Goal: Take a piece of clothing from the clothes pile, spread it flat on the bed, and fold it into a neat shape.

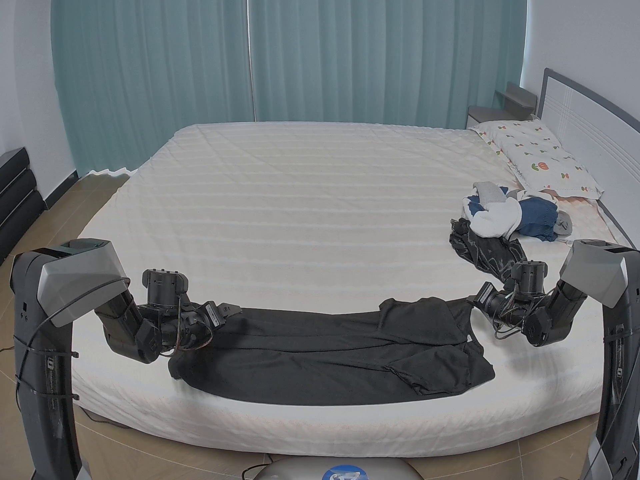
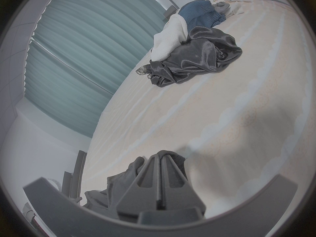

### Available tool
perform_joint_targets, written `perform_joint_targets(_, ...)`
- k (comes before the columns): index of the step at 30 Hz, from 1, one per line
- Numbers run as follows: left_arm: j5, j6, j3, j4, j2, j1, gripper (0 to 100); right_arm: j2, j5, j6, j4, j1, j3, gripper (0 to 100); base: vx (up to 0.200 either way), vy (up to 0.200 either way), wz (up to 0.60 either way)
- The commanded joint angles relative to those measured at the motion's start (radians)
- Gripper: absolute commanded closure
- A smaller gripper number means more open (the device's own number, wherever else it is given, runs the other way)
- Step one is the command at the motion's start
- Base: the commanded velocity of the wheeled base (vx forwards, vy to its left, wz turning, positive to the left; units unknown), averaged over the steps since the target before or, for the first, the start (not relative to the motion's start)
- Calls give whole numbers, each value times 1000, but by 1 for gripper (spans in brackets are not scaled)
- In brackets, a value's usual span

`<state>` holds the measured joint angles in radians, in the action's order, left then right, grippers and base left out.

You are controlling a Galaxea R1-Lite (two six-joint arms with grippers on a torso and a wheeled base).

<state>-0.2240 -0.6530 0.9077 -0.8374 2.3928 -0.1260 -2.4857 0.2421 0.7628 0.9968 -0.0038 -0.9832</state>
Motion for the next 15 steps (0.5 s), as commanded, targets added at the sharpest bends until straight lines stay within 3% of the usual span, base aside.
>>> perform_joint_targets(1, 0, 3, -46, 6, -18, -1, 0, -2, 0, 0, 0, -2, 0, 100, 0, 0, 0)
perform_joint_targets(15, 3, 21, -69, 198, -135, 6, 0, 1, 0, 0, -1, -10, 0, 100, 0, 0, 0)
